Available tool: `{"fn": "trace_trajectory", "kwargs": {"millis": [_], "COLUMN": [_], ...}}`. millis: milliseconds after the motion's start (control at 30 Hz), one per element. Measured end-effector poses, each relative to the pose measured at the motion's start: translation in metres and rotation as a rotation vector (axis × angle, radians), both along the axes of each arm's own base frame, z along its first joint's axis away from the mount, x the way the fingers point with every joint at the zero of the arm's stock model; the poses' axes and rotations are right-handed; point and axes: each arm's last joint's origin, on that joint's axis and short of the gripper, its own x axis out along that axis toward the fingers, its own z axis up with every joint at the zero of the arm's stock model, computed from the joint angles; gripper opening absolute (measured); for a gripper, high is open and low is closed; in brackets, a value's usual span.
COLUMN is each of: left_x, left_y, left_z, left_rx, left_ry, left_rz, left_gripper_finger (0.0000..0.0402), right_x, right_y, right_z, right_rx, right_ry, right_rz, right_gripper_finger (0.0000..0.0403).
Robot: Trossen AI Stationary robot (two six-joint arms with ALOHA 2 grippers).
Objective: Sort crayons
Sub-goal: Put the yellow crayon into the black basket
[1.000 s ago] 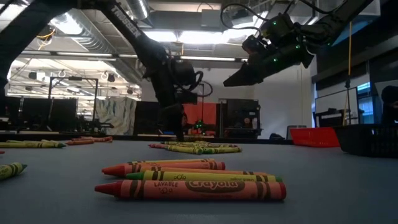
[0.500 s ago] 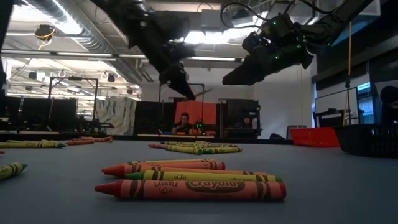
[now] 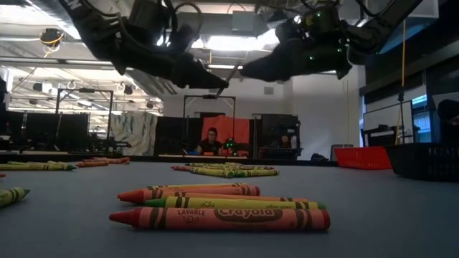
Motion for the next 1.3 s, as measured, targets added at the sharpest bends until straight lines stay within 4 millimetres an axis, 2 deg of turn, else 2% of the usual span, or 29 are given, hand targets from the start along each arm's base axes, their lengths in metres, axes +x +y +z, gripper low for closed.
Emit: {"fn": "trace_trajectory", "kwargs": {"millis": [233, 333, 433, 667, 733, 800, 900, 1000, 1100, 1200, 1300], "left_x": [0.003, 0.004, 0.004, 0.004, 0.004, 0.004, 0.004, 0.003, 0.003, 0.002, 0.001], "left_y": [-0.009, -0.012, -0.013, -0.012, -0.012, -0.012, -0.012, -0.011, -0.011, -0.008, -0.009], "left_z": [0.004, 0.005, 0.004, 0.005, 0.005, 0.005, 0.005, 0.003, 0.000, -0.001, -0.003], "left_rx": [0.036, 0.038, 0.038, 0.039, 0.036, 0.035, 0.004, -0.010, 0.000, 0.007, 0.004], "left_ry": [-0.046, -0.053, -0.052, -0.056, -0.057, -0.058, -0.064, -0.045, -0.005, 0.004, 0.027], "left_rz": [-0.034, -0.044, -0.047, -0.042, -0.041, -0.041, -0.018, 0.007, 0.047, 0.121, 0.122], "left_gripper_finger": [0.0008, 0.0008, 0.0008, 0.0008, 0.0008, 0.0012, 0.0039, 0.0080, 0.0111, 0.0125, 0.0127], "right_x": [0.015, 0.020, 0.021, 0.022, 0.022, 0.023, 0.026, 0.024, 0.021, 0.010, -0.003], "right_y": [0.012, 0.016, 0.018, 0.020, 0.019, 0.019, 0.017, 0.014, 0.010, 0.003, -0.006], "right_z": [0.003, 0.004, 0.006, 0.005, 0.006, 0.007, 0.016, 0.029, 0.050, 0.072, 0.086], "right_rx": [-0.012, -0.013, -0.023, -0.073, -0.075, -0.071, -0.049, -0.054, -0.075, -0.095, -0.055], "right_ry": [-0.032, -0.034, -0.041, -0.034, -0.036, -0.033, 0.020, 0.120, 0.186, 0.304, 0.437], "right_rz": [0.046, 0.068, 0.079, 0.061, 0.054, 0.051, -0.004, -0.099, -0.254, -0.419, -0.536], "right_gripper_finger": [0.0253, 0.0226, 0.0174, 0.0021, 0.0016, 0.0031, 0.0044, 0.0031, 0.0015, 0.0016, 0.0031]}}
